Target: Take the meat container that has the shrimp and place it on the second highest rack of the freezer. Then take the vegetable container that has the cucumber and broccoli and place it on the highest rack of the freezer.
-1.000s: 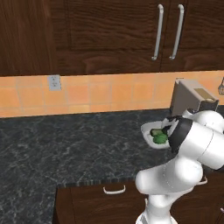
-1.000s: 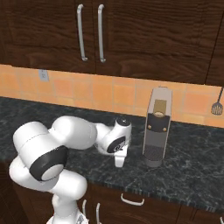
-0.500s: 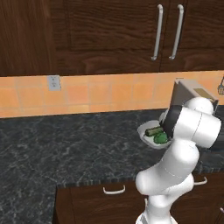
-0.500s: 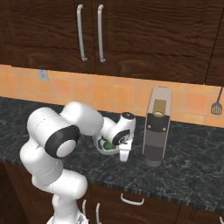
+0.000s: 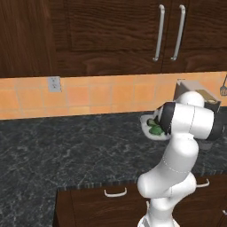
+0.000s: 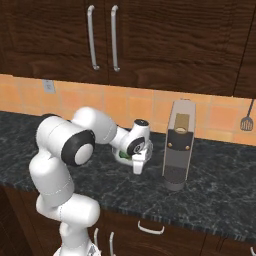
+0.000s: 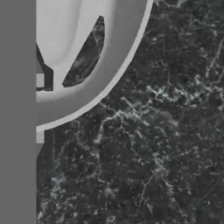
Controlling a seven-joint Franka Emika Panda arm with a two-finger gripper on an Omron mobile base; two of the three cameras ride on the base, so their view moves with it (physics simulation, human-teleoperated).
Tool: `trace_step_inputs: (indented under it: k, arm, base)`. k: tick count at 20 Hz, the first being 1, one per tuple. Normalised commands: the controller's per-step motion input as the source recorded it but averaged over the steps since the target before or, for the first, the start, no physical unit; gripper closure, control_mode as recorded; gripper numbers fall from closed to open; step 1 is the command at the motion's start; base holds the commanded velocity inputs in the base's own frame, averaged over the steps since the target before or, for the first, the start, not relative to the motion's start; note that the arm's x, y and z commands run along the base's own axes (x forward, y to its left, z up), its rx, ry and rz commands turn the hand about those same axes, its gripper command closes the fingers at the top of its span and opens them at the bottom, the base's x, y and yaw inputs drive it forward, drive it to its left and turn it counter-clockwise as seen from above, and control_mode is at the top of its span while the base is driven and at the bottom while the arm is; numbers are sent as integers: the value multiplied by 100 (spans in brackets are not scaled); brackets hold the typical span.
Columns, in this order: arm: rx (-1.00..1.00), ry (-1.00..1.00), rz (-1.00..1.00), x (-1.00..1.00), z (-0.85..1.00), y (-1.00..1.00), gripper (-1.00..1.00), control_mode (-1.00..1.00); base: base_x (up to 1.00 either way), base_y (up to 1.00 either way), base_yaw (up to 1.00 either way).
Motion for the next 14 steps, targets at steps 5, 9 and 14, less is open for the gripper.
trace_step_inputs:
  k: [5, 9, 14]
  arm:
    - [0, 0, 1, 7, -13, 34, 100, -100]
    - [0, -15, 0, -2, 0, 11, 100, -100]
    - [0, -31, 0, -17, 0, 27, 100, -100]
  base:
    - [0, 0, 0]
    - [0, 0, 0]
    - [0, 0, 0]
